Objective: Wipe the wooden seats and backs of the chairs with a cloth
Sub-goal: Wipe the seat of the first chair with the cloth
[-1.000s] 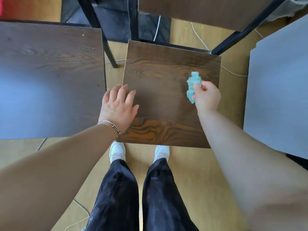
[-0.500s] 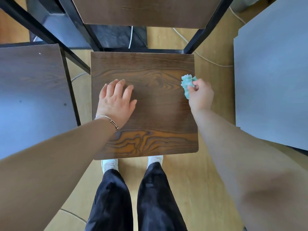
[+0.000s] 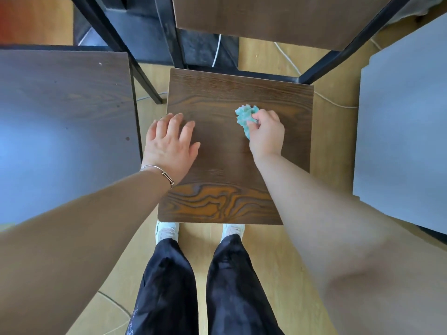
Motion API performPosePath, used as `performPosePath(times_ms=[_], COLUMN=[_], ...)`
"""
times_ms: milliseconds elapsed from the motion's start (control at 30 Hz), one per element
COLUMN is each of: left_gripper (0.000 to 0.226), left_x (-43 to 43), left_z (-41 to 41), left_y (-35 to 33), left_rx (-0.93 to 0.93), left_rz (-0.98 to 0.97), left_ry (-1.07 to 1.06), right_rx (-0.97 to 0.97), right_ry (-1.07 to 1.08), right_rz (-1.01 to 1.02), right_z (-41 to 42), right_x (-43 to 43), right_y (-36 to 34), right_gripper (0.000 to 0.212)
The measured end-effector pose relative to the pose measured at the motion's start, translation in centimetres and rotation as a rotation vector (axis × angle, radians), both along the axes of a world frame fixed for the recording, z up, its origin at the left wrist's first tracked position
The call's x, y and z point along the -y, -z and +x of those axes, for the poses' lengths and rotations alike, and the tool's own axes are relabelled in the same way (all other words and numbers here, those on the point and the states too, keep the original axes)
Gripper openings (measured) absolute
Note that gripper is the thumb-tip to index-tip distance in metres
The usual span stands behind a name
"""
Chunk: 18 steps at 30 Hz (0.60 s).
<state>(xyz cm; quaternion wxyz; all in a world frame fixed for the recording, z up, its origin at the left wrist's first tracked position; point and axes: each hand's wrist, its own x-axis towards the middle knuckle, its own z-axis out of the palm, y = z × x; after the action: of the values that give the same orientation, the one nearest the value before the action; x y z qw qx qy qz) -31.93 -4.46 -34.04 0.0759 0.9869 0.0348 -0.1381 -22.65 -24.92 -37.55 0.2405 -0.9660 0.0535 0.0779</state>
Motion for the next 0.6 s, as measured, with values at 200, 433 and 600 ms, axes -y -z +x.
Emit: performPosePath(times_ms=[200,433,600], left_gripper=[0.048,0.046,0.049], left_x=[-5.2,-9.0,-10.0], left_z=[-4.2,-9.9,-12.5], left_y=[-0.2,0.1,-0.3], left_rx=[-0.016,-0.029,-0.04], left_rz=[0.017,-0.011,-0.024], left_ry=[-0.108,-0.213,-0.237], right_rx=[-0.035,-0.086,-0.061], right_ry=[-0.214,-0.485,-0.563], right_rz=[0.028,0.055,-0.003], right_z=[-1.6,-4.2,-6.7], right_x=[-8.7,-15.9,-16.3], right_y=[0.1,-0.4,-0.5], right_gripper=[0.012,0.013,0.011])
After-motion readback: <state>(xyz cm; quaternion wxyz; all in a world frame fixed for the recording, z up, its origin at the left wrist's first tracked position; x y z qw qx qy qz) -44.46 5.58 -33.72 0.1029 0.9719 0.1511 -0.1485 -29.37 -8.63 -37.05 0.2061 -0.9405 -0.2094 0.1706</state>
